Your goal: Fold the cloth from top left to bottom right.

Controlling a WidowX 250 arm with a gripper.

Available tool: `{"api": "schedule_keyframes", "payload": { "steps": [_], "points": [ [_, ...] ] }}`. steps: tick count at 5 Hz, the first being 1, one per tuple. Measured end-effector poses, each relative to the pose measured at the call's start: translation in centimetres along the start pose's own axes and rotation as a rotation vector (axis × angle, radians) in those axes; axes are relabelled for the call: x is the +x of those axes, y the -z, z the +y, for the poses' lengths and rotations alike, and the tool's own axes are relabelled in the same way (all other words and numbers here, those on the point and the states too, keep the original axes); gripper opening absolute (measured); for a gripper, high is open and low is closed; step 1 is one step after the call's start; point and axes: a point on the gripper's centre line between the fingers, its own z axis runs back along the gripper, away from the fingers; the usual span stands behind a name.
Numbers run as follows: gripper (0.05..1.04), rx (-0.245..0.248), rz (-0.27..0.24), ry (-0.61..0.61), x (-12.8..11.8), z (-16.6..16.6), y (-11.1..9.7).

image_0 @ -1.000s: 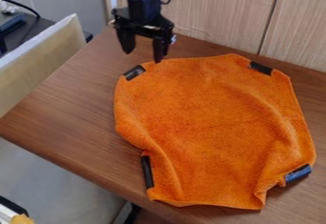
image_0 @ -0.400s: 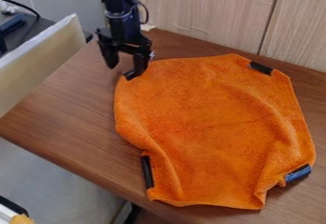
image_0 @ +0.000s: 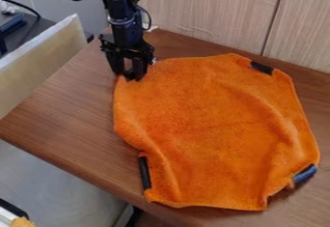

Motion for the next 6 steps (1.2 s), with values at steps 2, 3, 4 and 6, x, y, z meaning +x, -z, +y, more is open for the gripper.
{"api": "schedule_keyframes", "payload": {
  "steps": [2, 3, 4, 6],
  "points": [
    [0.193, 0.013, 0.002, 0.001, -0.2, -0.3, 0.0],
    [0.100, 0.018, 0.005, -0.011, -0.5, -0.2, -0.1],
    [0.085, 0.020, 0.040, -0.017, -1.0, -0.1, -0.2],
    [0.085, 0.044, -0.027, 0.052, 0.6, -4.9, -5.3]
  ]
}}
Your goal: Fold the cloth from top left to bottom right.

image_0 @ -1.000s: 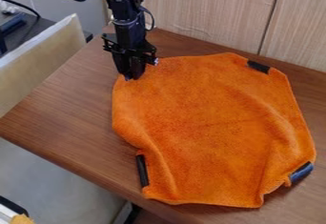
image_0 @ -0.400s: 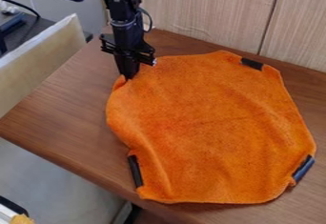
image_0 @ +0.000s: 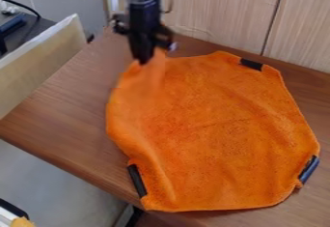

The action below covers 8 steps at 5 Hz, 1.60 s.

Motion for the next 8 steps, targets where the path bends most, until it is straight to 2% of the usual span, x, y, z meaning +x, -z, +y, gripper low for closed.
{"api": "schedule_keyframes", "payload": {
  "steps": [1, 2, 3, 4, 5, 6, 7, 8],
  "points": [
    [0.085, -0.019, -0.047, 0.040, 0.6, -3.0, -2.2],
    [0.085, -0.062, -0.067, 0.159, 0.8, -8.0, -2.6],
    [0.085, -0.080, -0.084, 0.305, 0.6, -13.0, -3.0],
    [0.085, -0.093, -0.053, 0.402, -0.7, -17.6, -1.8],
    [0.085, -0.103, -0.047, 0.455, -1.9, -19.9, -1.0],
    [0.113, -0.112, -0.016, 0.473, -2.9, -20.8, 1.2],
    [0.297, -0.124, -0.005, 0.463, -3.7, -21.3, 2.0],
    [0.588, -0.124, 0.019, 0.462, -4.2, -21.4, 2.2]
  ]
}}
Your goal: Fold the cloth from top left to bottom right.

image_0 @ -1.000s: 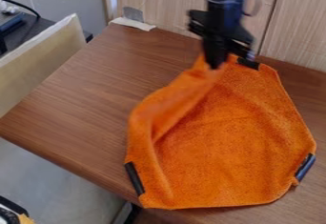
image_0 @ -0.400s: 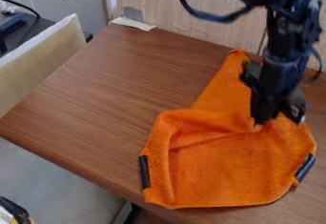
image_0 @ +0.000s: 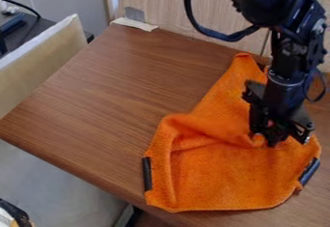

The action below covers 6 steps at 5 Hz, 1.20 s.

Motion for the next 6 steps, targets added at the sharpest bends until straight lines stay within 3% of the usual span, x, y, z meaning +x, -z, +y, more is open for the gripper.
{"api": "schedule_keyframes", "payload": {
  "steps": [1, 2, 3, 5, 6],
  "points": [
    [0.891, 0.003, 0.007, -0.001, -0.2, -0.2, 0.1],
    [1.014, 0.012, 0.018, -0.002, -0.5, 0.0, 0.3],
    [1.008, 0.017, 0.028, -0.009, -1.0, 0.0, -0.1],
    [1.001, 0.082, -0.079, -0.027, -1.1, 0.6, -6.0],
    [1.001, 0.080, -0.138, -0.039, -1.7, 0.4, -8.8]
  ]
}}
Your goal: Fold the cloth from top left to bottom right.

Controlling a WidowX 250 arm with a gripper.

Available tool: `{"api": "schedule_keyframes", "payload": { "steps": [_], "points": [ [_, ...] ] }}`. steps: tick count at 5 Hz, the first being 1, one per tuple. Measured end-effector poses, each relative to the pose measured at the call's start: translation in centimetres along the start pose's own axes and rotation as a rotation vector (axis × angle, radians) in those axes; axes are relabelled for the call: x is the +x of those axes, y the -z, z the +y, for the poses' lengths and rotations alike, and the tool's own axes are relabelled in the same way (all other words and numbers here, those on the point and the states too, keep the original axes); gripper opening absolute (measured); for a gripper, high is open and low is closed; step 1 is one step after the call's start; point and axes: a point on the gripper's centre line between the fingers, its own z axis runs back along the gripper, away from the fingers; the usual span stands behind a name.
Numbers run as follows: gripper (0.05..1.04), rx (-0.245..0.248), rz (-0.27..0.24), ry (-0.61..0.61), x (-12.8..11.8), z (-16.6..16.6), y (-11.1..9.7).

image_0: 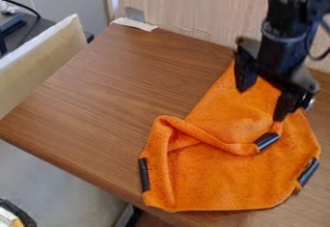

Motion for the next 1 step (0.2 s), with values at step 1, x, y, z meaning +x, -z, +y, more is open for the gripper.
{"api": "schedule_keyframes", "payload": {
  "steps": [1],
  "points": [
    [1.001, -0.003, -0.043, 0.002, -0.30, -0.01, -2.08]
  ]
}}
